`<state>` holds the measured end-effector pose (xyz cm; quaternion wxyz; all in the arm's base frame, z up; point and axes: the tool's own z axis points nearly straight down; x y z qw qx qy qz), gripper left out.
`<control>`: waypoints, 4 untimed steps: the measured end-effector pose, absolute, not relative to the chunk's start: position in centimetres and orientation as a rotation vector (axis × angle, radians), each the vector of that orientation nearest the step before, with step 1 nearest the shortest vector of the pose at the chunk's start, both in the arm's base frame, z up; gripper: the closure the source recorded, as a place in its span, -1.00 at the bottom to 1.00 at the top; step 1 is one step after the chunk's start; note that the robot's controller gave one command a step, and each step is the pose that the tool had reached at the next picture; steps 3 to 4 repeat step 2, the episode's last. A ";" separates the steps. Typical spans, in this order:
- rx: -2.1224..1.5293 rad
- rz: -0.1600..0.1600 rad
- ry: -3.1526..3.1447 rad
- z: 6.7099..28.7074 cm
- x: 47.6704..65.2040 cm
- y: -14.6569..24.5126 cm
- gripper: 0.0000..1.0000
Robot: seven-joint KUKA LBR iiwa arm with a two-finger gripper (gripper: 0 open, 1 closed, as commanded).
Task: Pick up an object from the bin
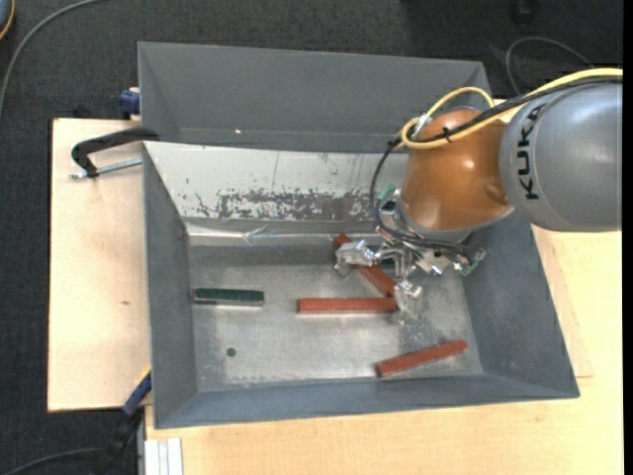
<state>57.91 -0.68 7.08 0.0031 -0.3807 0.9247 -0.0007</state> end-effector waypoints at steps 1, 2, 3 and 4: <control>-1.194 0.001 2.900 7.1 57.9 -0.5 1.00; -1.142 -0.005 2.911 20.6 57.7 0.6 1.00; -1.142 -0.005 2.911 20.6 57.7 0.6 1.00; -1.142 -0.005 2.911 20.6 57.7 0.6 1.00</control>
Offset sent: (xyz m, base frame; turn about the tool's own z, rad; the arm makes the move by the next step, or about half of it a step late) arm 0.0000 0.0000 0.0000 0.0000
